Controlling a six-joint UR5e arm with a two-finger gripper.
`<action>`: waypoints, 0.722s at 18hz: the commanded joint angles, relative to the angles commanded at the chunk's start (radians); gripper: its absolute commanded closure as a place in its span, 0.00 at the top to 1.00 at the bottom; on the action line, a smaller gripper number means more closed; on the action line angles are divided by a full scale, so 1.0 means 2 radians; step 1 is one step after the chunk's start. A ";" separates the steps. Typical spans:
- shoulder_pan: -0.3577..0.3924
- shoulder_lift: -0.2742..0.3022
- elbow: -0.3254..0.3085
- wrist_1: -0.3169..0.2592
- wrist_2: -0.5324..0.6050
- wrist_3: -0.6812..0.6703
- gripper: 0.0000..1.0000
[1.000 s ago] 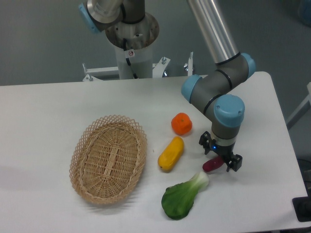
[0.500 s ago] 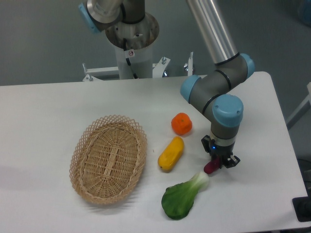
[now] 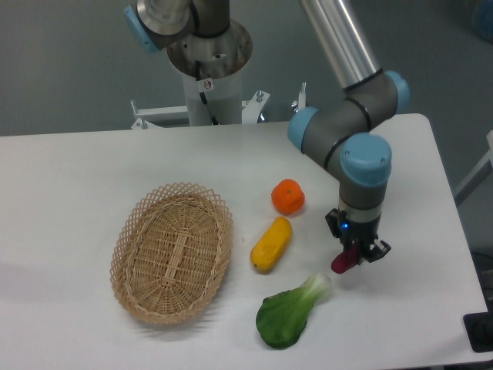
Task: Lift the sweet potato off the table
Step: 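Lift the held sweet potato up off the table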
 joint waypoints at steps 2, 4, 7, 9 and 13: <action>-0.001 0.026 -0.002 0.000 -0.032 -0.035 0.22; 0.001 0.047 -0.003 -0.001 -0.071 -0.066 0.23; 0.001 0.071 0.000 -0.022 -0.083 -0.088 0.23; 0.007 0.078 0.010 -0.044 -0.095 -0.096 0.23; 0.015 0.078 0.041 -0.069 -0.111 -0.117 0.23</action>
